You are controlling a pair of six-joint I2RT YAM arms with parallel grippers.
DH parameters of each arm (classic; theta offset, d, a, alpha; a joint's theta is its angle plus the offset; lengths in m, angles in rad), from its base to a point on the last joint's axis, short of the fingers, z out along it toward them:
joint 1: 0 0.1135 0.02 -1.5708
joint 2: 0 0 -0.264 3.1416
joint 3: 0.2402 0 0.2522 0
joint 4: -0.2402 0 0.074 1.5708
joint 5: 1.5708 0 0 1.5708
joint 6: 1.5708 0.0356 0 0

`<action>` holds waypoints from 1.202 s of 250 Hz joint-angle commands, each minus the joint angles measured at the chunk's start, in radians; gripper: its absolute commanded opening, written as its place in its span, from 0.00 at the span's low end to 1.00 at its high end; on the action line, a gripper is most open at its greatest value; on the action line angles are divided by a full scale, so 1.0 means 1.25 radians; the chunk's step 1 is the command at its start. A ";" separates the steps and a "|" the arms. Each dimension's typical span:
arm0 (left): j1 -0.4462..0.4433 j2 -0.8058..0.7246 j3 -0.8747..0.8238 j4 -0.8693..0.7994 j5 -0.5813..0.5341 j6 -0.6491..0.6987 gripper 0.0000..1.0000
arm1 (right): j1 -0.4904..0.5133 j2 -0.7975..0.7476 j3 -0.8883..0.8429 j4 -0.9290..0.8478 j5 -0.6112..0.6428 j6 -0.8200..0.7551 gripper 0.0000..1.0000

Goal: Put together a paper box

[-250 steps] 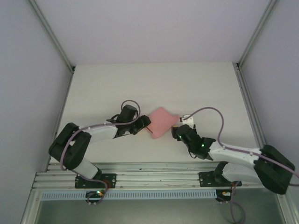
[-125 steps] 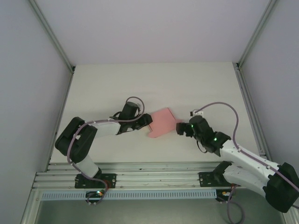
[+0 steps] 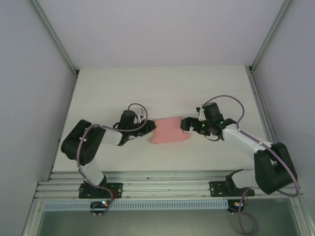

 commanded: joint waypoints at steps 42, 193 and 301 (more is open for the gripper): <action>0.032 0.090 -0.046 0.204 0.061 -0.059 0.27 | -0.026 0.139 0.056 0.113 -0.242 0.044 0.97; 0.034 0.081 -0.044 0.236 0.059 -0.048 0.30 | -0.033 0.216 0.003 0.370 -0.402 0.177 0.50; -0.105 -0.289 0.186 -0.444 -0.271 0.514 1.00 | -0.085 0.114 0.011 0.200 -0.346 0.294 0.44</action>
